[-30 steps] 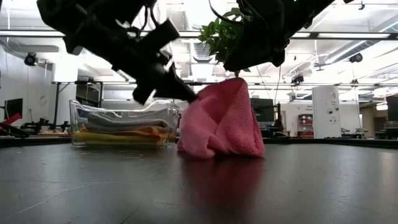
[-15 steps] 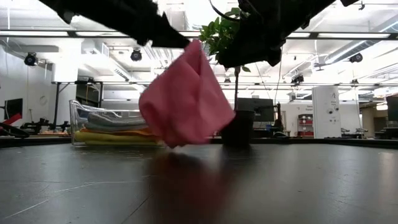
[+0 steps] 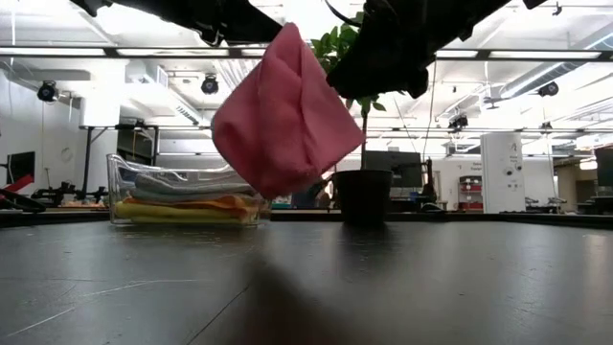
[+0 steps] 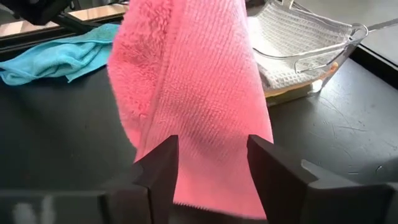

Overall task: Fold microfiber towels
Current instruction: Fold the pink towel

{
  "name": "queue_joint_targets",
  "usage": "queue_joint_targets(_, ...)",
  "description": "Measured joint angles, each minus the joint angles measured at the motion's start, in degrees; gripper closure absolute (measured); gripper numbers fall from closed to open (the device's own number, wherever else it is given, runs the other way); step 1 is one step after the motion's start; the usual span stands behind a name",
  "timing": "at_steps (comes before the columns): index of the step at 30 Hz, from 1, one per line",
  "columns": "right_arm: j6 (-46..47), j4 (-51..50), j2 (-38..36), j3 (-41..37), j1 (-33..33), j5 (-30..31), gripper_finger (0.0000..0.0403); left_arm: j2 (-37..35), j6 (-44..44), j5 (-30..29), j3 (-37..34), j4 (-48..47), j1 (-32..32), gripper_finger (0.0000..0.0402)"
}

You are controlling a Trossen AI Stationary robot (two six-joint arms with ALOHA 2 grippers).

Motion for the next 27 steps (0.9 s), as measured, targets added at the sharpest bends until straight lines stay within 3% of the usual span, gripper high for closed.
queue_joint_targets(27, 0.00, 0.20, 0.00, -0.55, -0.37, 0.00, 0.0207, 0.81, 0.02, 0.00, -0.29, 0.13, -0.25, 0.0402)
